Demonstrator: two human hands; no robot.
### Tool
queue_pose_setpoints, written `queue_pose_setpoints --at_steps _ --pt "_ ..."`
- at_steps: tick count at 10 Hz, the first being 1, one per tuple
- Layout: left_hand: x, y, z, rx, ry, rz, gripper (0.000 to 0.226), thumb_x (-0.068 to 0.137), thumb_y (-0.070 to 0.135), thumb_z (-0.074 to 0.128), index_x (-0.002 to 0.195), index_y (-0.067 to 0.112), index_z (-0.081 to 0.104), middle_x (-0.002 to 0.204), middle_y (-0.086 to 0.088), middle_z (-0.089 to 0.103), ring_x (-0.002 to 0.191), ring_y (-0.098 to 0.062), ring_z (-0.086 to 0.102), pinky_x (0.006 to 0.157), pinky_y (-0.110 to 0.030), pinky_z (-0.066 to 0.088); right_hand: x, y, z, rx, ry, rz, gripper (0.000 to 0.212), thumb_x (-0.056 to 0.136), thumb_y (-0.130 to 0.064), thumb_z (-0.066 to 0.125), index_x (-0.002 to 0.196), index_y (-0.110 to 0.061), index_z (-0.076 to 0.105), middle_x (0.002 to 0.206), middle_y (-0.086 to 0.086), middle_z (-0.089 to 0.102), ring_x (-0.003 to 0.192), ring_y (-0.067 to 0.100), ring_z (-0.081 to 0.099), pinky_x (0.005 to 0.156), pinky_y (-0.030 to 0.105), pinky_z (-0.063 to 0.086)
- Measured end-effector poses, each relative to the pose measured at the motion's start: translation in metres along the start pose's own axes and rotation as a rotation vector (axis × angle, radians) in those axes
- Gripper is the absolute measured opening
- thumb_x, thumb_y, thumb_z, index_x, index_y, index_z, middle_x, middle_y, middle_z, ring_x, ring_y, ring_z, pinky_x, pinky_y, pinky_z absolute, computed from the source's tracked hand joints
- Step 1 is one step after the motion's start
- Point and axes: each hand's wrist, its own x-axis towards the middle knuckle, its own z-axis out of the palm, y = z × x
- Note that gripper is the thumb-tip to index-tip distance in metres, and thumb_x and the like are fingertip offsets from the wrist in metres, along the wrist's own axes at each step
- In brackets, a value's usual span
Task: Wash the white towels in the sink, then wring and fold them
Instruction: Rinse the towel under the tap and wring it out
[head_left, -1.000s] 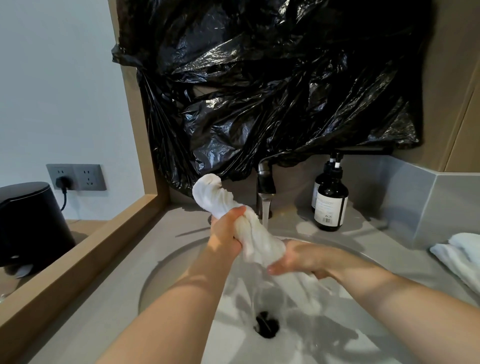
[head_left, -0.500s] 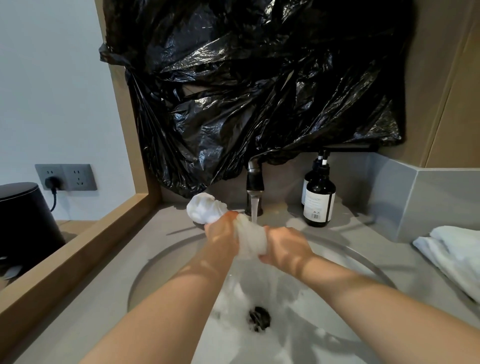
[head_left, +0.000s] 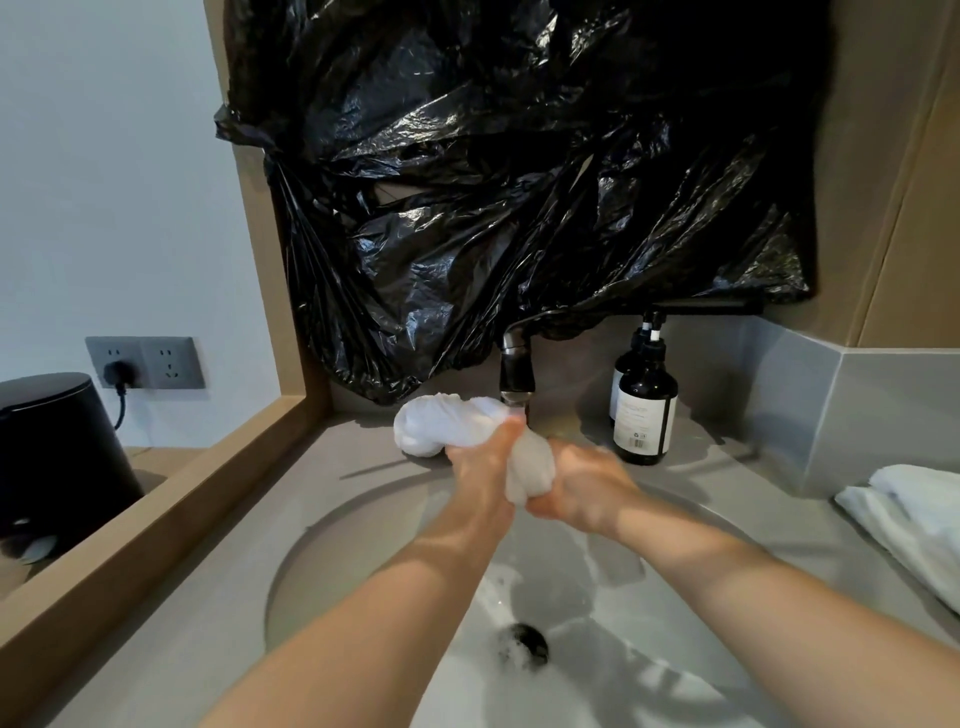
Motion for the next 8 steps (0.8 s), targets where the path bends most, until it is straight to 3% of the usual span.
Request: queue_pose_setpoints --at_steps 1,2,3,4,5,6,7,8 --pt "0.02 0.0 -0.017 0.04 0.125 0.018 0.085 0.067 0.021 0.085 0.139 0.008 0.043 0.128 -0.019 0.06 0.105 -0.033 0.065 0.086 -0.046 0.056 0.002 0.003 -0.002 0.249 -0.226 0.038 0.068 0.073 -0.05 0.076 0.129 -0.033 0.042 0.113 -0.006 0.061 0.105 0.016 0.059 0.09 0.031 0.048" --pt "0.02 0.008 -0.024 -0.014 0.067 0.014 0.07 0.073 0.025 0.077 0.135 0.011 0.047 0.116 -0.017 0.063 0.101 -0.032 0.067 0.081 -0.048 0.056 0.007 0.022 0.005 0.985 -0.447 0.214 0.066 0.087 -0.062 0.051 0.13 -0.011 0.049 0.12 0.005 0.06 0.115 0.021 0.057 0.108 0.041 0.04" --pt "0.019 0.018 -0.028 -0.05 0.025 -0.012 0.066 0.074 0.026 0.075 0.133 0.008 0.05 0.109 -0.019 0.064 0.096 -0.035 0.068 0.078 -0.05 0.058 0.005 0.046 0.018 1.331 -0.531 0.509 0.077 0.091 -0.071 0.019 0.126 -0.013 0.056 0.12 0.012 0.062 0.108 0.031 0.056 0.104 0.054 0.032" --pt "0.017 0.024 -0.024 -0.054 0.08 -0.051 0.058 0.079 0.021 0.071 0.131 0.002 0.052 0.107 -0.019 0.066 0.09 -0.031 0.069 0.062 -0.038 0.059 -0.004 0.052 0.035 1.296 -0.702 0.564 0.075 0.093 -0.068 0.023 0.127 -0.01 0.056 0.124 0.02 0.058 0.112 0.041 0.054 0.104 0.065 0.03" --pt "0.014 0.03 -0.023 -0.161 0.044 -0.138 0.03 0.086 0.016 0.066 0.111 0.0 0.062 0.092 -0.016 0.069 0.08 -0.028 0.068 0.063 -0.035 0.056 -0.01 0.03 0.045 1.356 -0.812 0.477 0.07 0.089 -0.057 0.045 0.125 0.002 0.057 0.132 0.028 0.053 0.119 0.046 0.054 0.107 0.061 0.034" --pt "0.011 0.034 -0.026 -0.216 -0.04 -0.173 0.015 0.089 0.019 0.062 0.082 0.005 0.063 0.073 -0.008 0.066 0.071 -0.021 0.065 0.073 -0.034 0.051 -0.014 0.011 0.041 1.454 -0.857 0.282 0.077 0.08 -0.056 0.06 0.133 -0.001 0.054 0.141 0.03 0.044 0.126 0.046 0.048 0.101 0.053 0.044" --pt "0.013 0.034 -0.031 -0.208 -0.11 -0.161 0.014 0.089 0.015 0.06 0.078 0.006 0.061 0.076 -0.007 0.063 0.075 -0.021 0.063 0.082 -0.034 0.051 -0.008 0.016 0.031 1.608 -0.882 0.244 0.092 0.07 -0.065 0.071 0.135 -0.001 0.054 0.144 0.025 0.044 0.131 0.044 0.043 0.098 0.054 0.046" --pt "0.01 0.033 -0.031 -0.103 -0.151 -0.154 0.018 0.089 0.016 0.059 0.097 0.0 0.059 0.08 -0.012 0.063 0.074 -0.025 0.065 0.068 -0.038 0.053 -0.001 0.023 0.024 1.637 -0.905 0.16 0.1 0.065 -0.084 0.044 0.132 -0.012 0.059 0.142 0.018 0.049 0.129 0.038 0.049 0.089 0.048 0.052"
